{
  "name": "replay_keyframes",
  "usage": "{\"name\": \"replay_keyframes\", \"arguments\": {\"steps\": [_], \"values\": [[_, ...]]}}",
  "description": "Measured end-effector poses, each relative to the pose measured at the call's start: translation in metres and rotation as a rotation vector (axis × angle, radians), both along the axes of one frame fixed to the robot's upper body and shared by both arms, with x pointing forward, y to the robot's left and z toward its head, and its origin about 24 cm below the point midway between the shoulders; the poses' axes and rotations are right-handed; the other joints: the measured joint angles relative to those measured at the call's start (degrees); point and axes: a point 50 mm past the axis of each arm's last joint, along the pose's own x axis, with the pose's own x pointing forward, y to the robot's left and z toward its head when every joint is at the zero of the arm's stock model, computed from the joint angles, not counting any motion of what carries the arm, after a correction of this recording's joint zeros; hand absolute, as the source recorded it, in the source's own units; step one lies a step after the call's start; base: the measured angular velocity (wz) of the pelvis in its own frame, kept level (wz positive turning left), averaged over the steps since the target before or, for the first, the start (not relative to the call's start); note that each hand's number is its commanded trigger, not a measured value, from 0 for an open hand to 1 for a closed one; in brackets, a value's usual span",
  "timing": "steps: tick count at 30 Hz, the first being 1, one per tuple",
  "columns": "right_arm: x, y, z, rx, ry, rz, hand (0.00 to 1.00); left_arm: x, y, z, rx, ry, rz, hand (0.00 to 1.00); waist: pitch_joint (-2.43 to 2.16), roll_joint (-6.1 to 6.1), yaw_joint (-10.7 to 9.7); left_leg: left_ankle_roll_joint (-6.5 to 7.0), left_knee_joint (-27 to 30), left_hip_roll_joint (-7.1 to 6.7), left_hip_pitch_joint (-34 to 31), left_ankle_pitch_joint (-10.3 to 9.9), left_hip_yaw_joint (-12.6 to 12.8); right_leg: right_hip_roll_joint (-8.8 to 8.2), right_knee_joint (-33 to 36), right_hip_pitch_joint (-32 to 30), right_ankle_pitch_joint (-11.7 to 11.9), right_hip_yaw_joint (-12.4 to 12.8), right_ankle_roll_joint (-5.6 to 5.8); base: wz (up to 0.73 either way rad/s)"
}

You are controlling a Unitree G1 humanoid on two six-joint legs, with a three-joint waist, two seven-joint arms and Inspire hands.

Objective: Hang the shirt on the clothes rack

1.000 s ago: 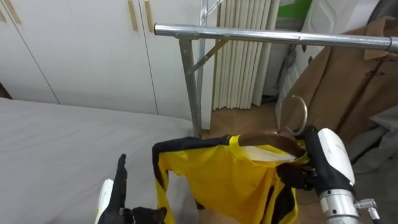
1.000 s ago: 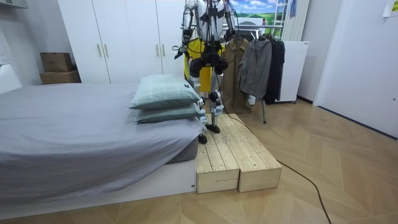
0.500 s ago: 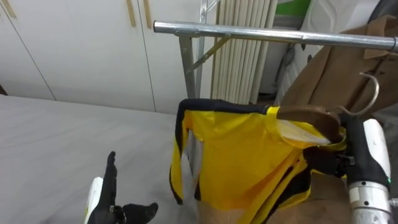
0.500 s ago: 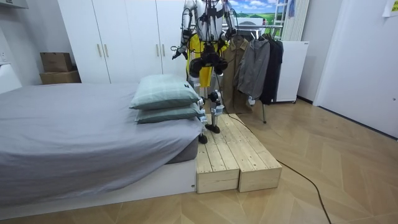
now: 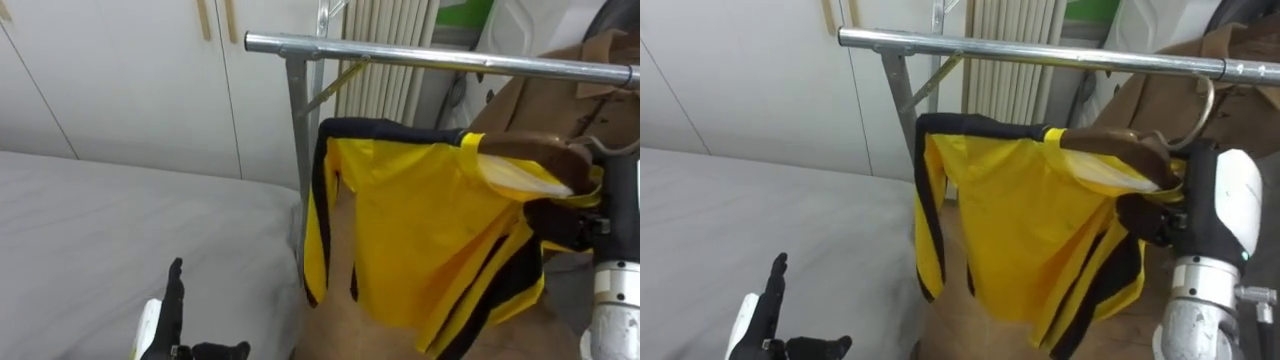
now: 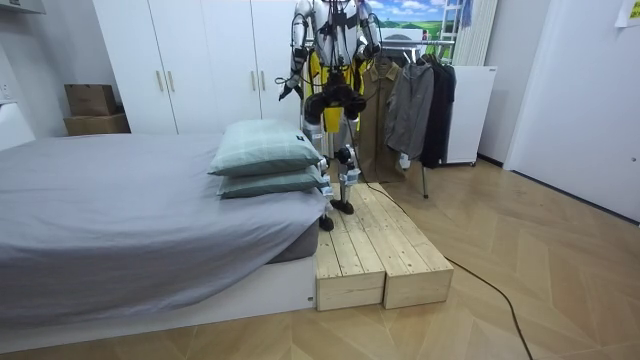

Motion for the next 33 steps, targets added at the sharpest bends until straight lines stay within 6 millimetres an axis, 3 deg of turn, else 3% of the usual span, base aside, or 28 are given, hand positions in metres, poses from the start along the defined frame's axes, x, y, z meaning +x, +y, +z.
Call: {"name": "replay_keyframes", "arguments": {"steps": [5,13,25,33], "values": [[0.001,-0.004,0.005,-0.031,-0.007,-0.001,1.0,-0.003,0.002,-0.002,0.004,0.019,-0.022,0.0,-0.04,-1.49,0.2,-0.02,0.0,0.13,0.1,0.0,0.0,-0.07,0.0,0.2,0.0,-0.7,-0.05,0.06],[0.002,-0.004,0.006,-0.04,0.003,0.022,1.0,-0.003,0.002,-0.001,0.003,0.021,-0.036,0.0,0.0,-1.59,1.4,-0.02,0.0,0.13,0.0,0.0,0.0,-0.07,0.1,-0.1,0.0,-0.9,-0.08,0.01],[0.008,-0.004,0.009,-0.035,0.103,0.141,1.0,-0.003,0.001,-0.003,-0.003,0.052,-0.111,0.0,-0.15,-2.89,1.7,-0.18,0.1,0.41,-0.3,-0.1,-0.2,-0.22,0.1,0.0,0.0,-2.1,-0.23,0.04],[0.02,-0.012,-0.008,0.172,0.255,0.232,1.0,-0.001,0.0,0.001,0.062,0.05,-0.147,0.0,-0.12,-3.74,3.1,-0.49,0.1,0.63,-0.5,-0.1,-0.6,-0.14,0.0,-0.2,0.1,-2.4,-0.42,0.02]]}}
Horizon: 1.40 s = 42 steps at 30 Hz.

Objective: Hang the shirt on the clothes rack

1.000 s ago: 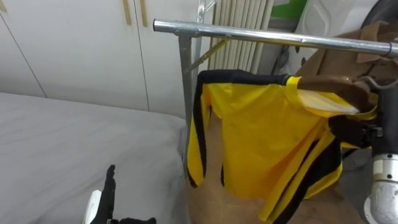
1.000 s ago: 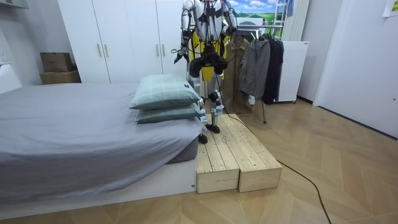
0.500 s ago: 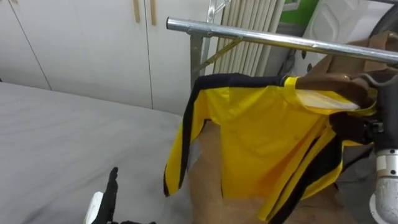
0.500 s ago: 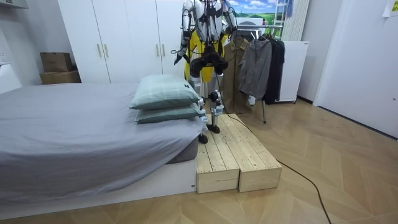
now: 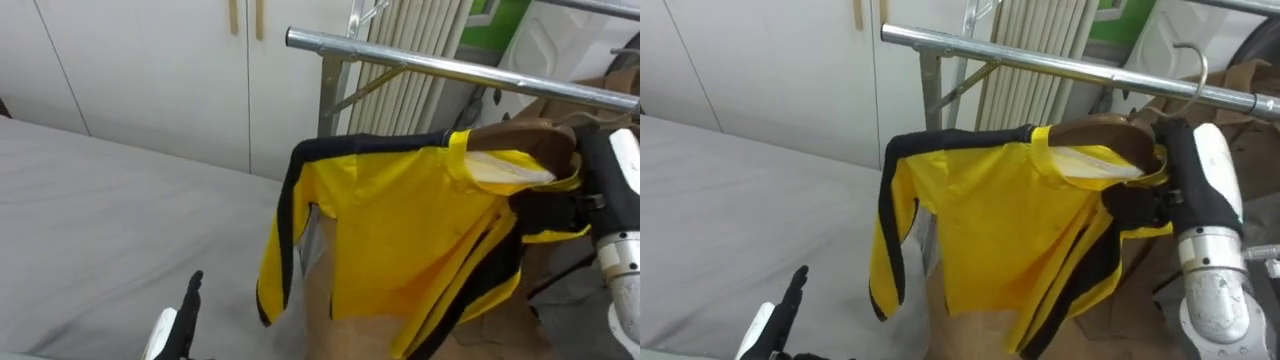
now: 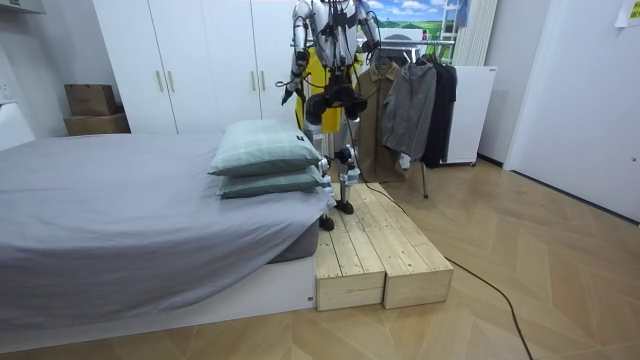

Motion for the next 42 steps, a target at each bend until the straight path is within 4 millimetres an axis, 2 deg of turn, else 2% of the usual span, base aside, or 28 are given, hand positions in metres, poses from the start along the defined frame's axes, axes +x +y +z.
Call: {"name": "replay_keyframes", "arguments": {"steps": [7,14,19,26,30,42], "values": [[0.005,-0.002,-0.015,0.151,0.114,0.068,1.0,0.001,-0.002,0.002,0.002,-0.013,-0.002,0.0,0.0,-0.04,1.6,-0.13,0.0,0.13,0.1,0.1,0.0,-0.02,0.0,0.1,0.0,-0.4,-0.07,0.0],[0.013,-0.003,-0.018,0.212,0.161,0.09,1.0,-0.003,-0.002,0.0,0.005,-0.001,0.004,0.0,0.01,-0.06,1.8,-0.16,0.0,0.17,-0.2,0.1,-1.2,-0.16,-0.4,0.5,0.0,-1.0,-0.27,0.07],[0.013,-0.01,-0.031,0.293,0.207,0.055,1.0,-0.008,0.001,-0.004,0.006,0.022,0.015,0.0,0.02,-0.12,1.7,-0.16,0.0,0.2,-0.1,0.1,-2.2,-0.45,-1.1,1.2,0.1,-2.0,-0.41,0.1],[0.025,-0.019,-0.043,0.435,0.254,-0.005,1.0,-0.007,0.006,-0.002,0.019,0.02,0.026,0.0,0.13,-0.57,1.8,-0.18,-0.1,0.05,-0.7,0.1,-2.8,-0.85,-1.4,1.0,0.0,-2.9,-0.32,0.07],[0.024,-0.021,-0.048,0.451,0.271,-0.019,1.0,-0.008,0.006,-0.003,0.02,0.031,0.031,0.0,0.08,-0.68,1.8,-0.2,-0.1,0.08,-0.9,0.1,-3.3,-1.06,-1.8,1.1,0.0,-3.8,-0.32,0.08],[0.024,-0.022,-0.054,0.464,0.318,-0.019,1.0,-0.007,0.005,-0.003,0.021,0.045,0.026,0.0,0.18,-1.21,1.7,-0.21,-0.1,0.1,-1.3,0.1,-3.9,-1.07,-1.8,0.9,-0.1,-3.8,-0.43,0.01]]}}
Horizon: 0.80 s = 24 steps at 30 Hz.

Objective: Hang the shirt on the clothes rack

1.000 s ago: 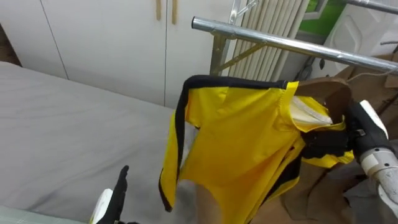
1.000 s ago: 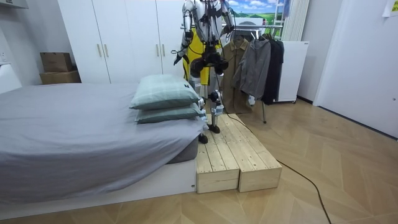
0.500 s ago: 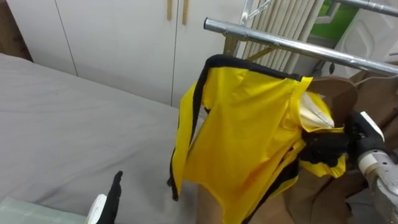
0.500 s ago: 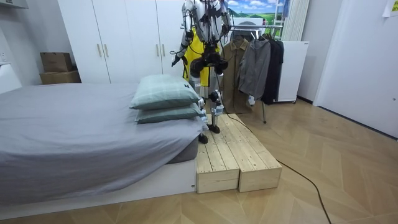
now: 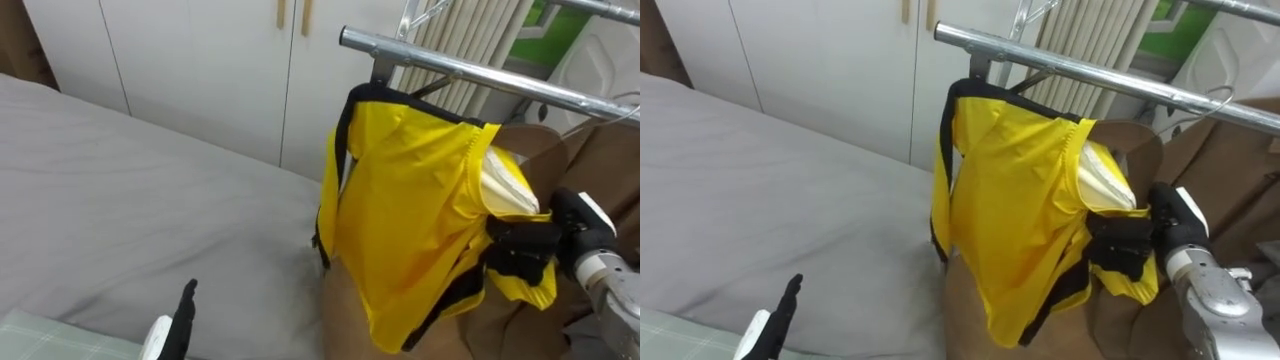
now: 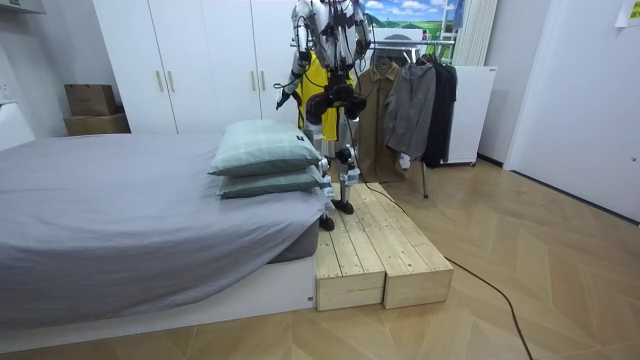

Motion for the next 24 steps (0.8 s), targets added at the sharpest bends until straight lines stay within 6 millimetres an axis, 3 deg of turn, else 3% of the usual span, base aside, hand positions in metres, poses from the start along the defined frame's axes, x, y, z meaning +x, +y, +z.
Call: {"name": "replay_keyframes", "arguments": {"steps": [7,24], "values": [[0.007,-0.002,-0.005,0.026,0.046,-0.003,1.0,0.001,0.001,0.003,0.029,-0.009,-0.017,0.0,-0.02,-0.1,-0.1,0.0,0.0,-0.01,0.0,0.0,-0.3,-0.01,0.0,0.1,0.0,0.0,0.0,0.0],[0.002,-0.013,-0.02,0.074,0.101,-0.045,1.0,0.008,0.0,0.017,0.031,-0.06,-0.068,0.0,0.11,-0.19,-0.2,-0.01,0.0,-0.06,0.8,0.0,-1.1,-0.46,-1.3,1.9,0.0,-1.4,0.03,0.04]]}}
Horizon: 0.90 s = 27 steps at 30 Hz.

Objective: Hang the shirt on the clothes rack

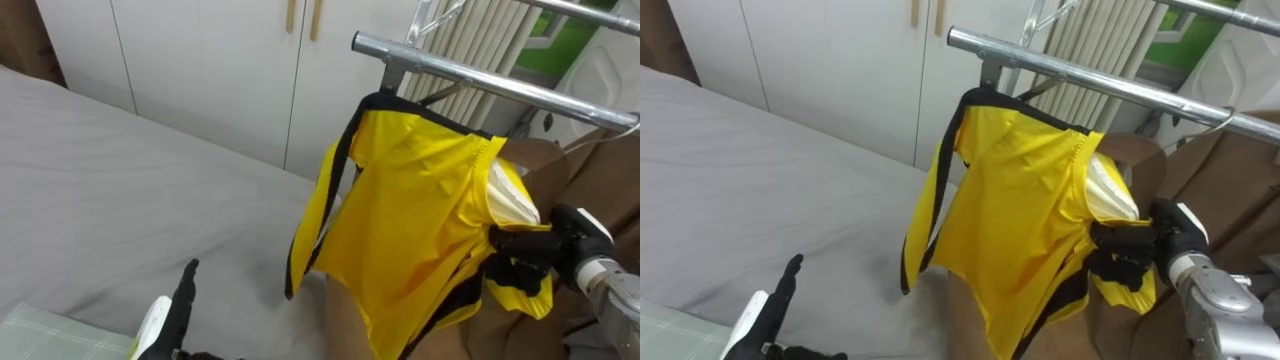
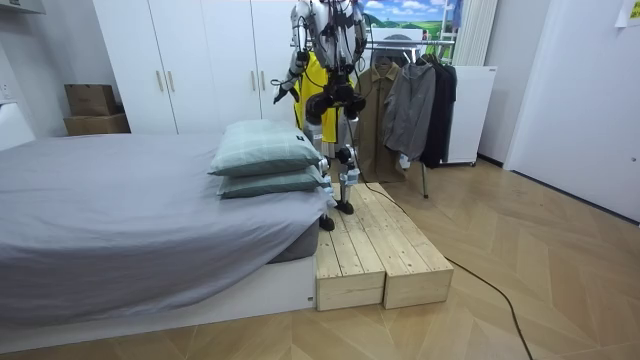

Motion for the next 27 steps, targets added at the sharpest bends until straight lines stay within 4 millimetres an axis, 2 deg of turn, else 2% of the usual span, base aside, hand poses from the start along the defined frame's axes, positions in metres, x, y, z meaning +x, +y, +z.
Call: {"name": "replay_keyframes", "arguments": {"steps": [13,25,26,27], "values": [[-0.004,-0.002,-0.008,-0.039,0.004,-0.05,1.0,0.005,-0.005,0.002,-0.02,-0.013,-0.016,0.0,0.18,1.36,0.8,0.0,0.0,-0.01,0.9,0.0,-0.8,-0.13,-0.7,1.1,0.0,-0.5,0.0,0.02],[-0.007,-0.005,-0.011,-0.038,0.014,-0.071,1.0,0.006,-0.009,0.003,-0.022,-0.015,-0.029,0.0,-0.11,1.08,1.5,0.0,0.0,-0.01,1.0,0.0,-0.8,-0.13,-0.6,1.2,0.0,-0.6,0.0,0.0],[-0.007,-0.005,-0.011,-0.038,0.014,-0.071,0.69,0.006,-0.009,0.002,-0.023,-0.015,-0.032,0.0,-0.13,1.06,1.5,0.0,0.0,0.0,1.0,0.0,-0.8,-0.13,-0.6,1.2,0.0,-0.6,0.0,0.0],[-0.007,-0.004,-0.011,-0.037,0.015,-0.071,0.08,0.006,-0.01,0.002,-0.023,-0.014,-0.033,0.0,-0.14,1.05,1.5,0.0,0.0,-0.01,1.0,0.0,-0.8,-0.13,-0.6,1.2,0.0,-0.6,0.0,0.0]]}}
